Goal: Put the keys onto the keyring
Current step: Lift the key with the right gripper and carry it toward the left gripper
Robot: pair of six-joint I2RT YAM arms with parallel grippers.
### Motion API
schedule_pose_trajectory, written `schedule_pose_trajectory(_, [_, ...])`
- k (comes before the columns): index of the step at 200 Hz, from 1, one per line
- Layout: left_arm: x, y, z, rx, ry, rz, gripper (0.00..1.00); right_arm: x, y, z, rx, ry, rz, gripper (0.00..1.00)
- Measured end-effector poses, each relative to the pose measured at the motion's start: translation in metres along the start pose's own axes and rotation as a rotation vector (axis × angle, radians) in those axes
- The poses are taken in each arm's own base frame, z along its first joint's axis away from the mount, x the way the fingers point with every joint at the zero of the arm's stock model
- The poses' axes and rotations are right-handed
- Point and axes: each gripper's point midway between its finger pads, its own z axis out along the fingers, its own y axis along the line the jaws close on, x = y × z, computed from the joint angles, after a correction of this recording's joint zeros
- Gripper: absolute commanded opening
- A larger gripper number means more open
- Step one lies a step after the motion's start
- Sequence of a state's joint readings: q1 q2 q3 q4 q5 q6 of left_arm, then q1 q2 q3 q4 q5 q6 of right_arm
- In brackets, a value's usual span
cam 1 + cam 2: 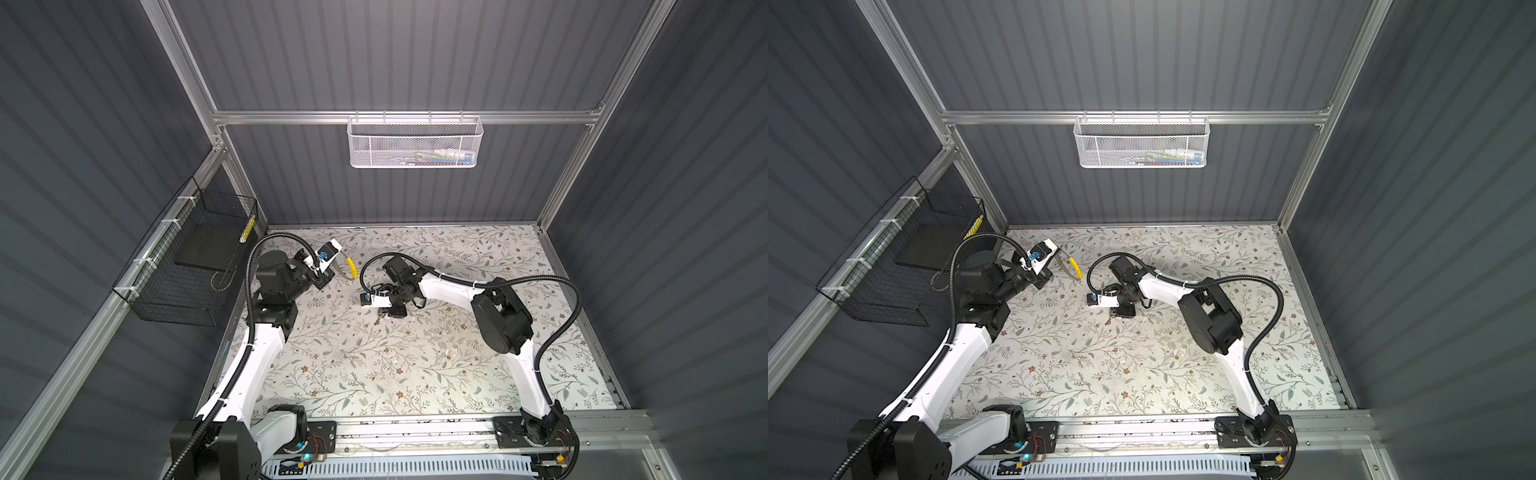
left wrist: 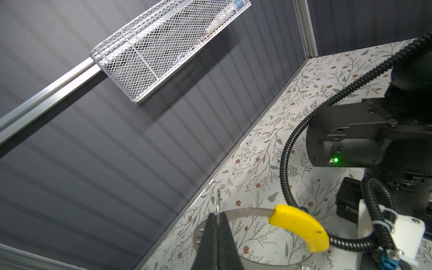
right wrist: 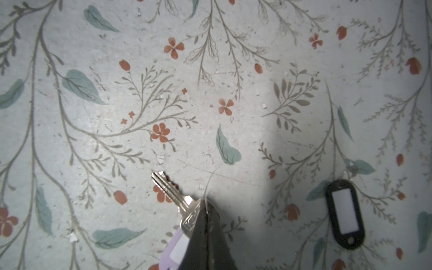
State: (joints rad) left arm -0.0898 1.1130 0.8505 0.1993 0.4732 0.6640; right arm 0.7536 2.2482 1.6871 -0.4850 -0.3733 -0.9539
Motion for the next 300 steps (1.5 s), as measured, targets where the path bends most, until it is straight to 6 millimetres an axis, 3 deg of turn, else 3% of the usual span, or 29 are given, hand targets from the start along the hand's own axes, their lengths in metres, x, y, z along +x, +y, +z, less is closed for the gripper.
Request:
schedule_pose_trajectory(28, [-0.002, 0.0, 0.0, 0.004, -0.009, 0.003, 0.0, 0.003, 0.006, -0.004, 0.002, -0.003, 0.018, 0.0])
schedule_pose_trajectory(56, [-0.006, -0.003, 0.001, 0.02, -0.035, 0.005, 0.0, 0.002, 0.013, -0.027, 0.018, -0.026, 0.07, 0.0])
schedule_pose_trajectory(108, [-0.016, -0.024, 0.005, 0.113, -0.152, 0.012, 0.0, 0.001, 0.004, -0.108, 0.158, -0.165, 0.22, 0.0])
schedule_pose_trajectory(148, [-0.038, -0.068, 0.016, 0.266, -0.258, 0.063, 0.0, 0.004, 0.002, -0.17, 0.245, -0.293, 0.293, 0.0])
schedule_pose_trajectory(185, [-0.055, -0.093, 0.034, 0.376, -0.312, 0.099, 0.0, -0.014, 0.011, -0.213, 0.286, -0.385, 0.247, 0.0])
schedule_pose_trajectory(246, [-0.065, -0.115, 0.056, 0.467, -0.338, 0.121, 0.0, -0.034, 0.027, -0.245, 0.288, -0.494, 0.221, 0.0])
schedule_pose_trajectory(300, [-0.074, -0.125, 0.055, 0.514, -0.366, 0.157, 0.0, -0.042, 0.038, -0.266, 0.311, -0.554, 0.268, 0.0])
